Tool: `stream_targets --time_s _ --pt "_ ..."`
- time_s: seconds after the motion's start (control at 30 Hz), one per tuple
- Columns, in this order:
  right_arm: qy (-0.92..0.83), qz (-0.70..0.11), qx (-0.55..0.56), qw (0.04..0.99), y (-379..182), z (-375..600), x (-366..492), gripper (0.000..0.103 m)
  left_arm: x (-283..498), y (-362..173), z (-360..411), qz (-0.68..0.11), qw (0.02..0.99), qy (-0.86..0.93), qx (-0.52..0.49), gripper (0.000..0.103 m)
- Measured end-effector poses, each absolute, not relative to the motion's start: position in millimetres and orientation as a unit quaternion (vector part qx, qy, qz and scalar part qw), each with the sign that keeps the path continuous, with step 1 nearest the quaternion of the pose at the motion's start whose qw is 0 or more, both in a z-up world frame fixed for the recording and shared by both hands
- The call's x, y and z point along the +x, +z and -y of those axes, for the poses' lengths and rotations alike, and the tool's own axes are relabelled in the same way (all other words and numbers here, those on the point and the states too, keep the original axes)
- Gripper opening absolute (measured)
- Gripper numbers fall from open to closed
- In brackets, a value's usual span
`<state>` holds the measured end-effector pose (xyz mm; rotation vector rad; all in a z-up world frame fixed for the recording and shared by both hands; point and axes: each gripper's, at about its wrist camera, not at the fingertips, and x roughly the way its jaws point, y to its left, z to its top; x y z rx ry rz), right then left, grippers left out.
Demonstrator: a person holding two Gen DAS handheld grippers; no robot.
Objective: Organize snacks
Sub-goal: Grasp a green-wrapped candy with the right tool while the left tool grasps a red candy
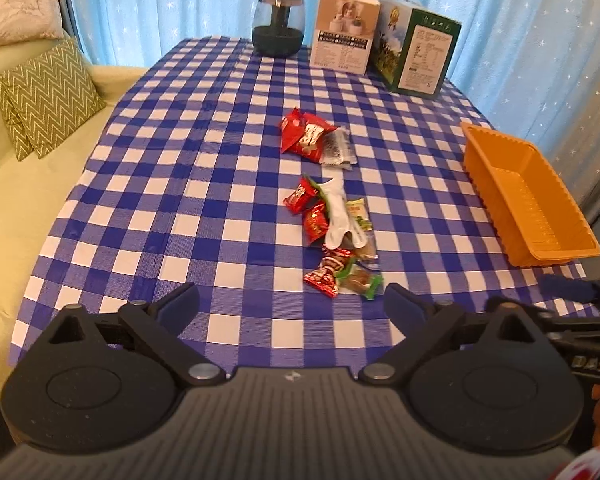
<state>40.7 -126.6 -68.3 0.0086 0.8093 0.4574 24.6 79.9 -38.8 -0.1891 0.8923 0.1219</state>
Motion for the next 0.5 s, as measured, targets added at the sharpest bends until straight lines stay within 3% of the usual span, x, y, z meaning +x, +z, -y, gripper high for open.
stream_targets --time_s 0.1,0.43,0.5 --pt "0.247 -0.386 -0.016 0.889 -81 109 48 0.077 33 -49 -88 -0.44 0.892 0.058 -0.092 0.094" --pt "0.315 -0.389 -0.084 0.862 -118 55 81 0.041 62 -71 -102 -0.448 0.889 0.05 -0.08 0.086" --pt "0.325 -0.39 -0.097 0.856 -126 46 87 0.038 66 -74 -105 -0.449 0.889 0.048 -0.08 0.085"
